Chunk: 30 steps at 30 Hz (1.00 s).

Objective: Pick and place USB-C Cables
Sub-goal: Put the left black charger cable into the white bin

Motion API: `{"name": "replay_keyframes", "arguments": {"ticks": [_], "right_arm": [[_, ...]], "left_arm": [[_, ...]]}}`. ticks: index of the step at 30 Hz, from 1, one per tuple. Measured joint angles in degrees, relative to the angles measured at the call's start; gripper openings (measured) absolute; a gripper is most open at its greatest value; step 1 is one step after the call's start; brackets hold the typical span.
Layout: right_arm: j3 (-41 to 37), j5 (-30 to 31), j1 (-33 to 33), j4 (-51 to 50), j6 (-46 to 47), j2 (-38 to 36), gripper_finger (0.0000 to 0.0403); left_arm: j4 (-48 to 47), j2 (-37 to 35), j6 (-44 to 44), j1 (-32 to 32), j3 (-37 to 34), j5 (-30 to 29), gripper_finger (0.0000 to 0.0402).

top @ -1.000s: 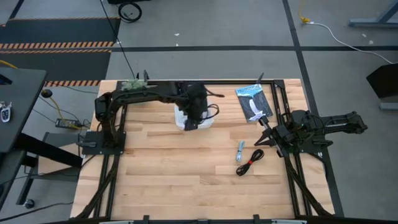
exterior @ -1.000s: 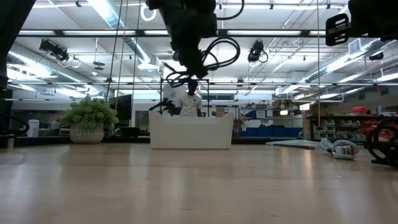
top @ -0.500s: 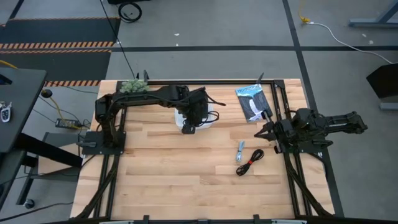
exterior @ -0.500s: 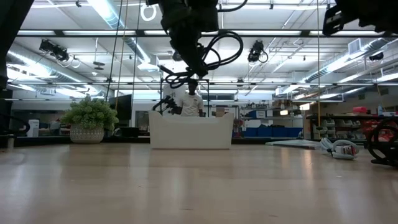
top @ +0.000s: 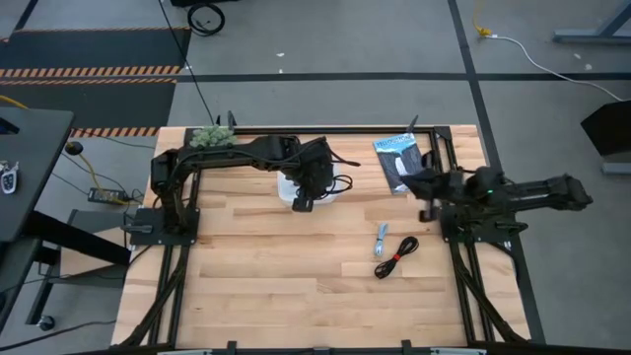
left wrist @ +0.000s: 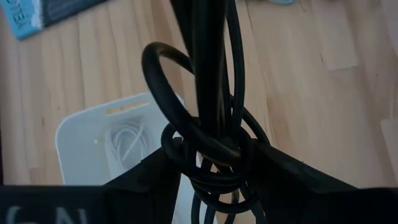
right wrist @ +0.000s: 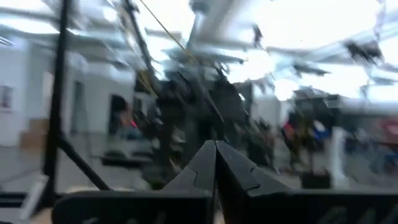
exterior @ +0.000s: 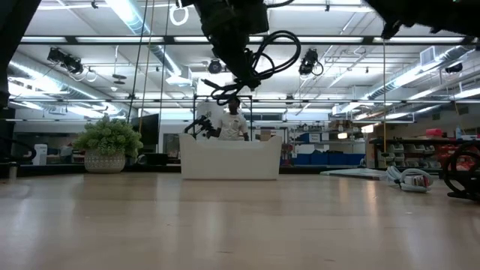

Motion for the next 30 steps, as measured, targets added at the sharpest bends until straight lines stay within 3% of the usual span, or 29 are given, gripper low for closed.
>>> {"name": "replay_keyframes", "arguments": {"ticks": [6, 15, 30], "right_arm": [[0.0, 2.1, -2.9, 8.9, 3.9, 14.9, 0.0016], [0.0, 4.0, -6.1, 17.8, 16.8, 34.1, 0.0028], [4.2, 6.6, -6.3, 31.1, 13.5, 54.5, 0.0198]], "left_arm": [[1.0, 0.0, 0.0, 0.4, 0.0, -1.1, 0.0188], [1.1, 0.0, 0.0, 0.4, 0.0, -4.2, 0.0188], [1.3, 1.0, 0.0, 0.9, -0.3, -4.3, 0.0188]]}}
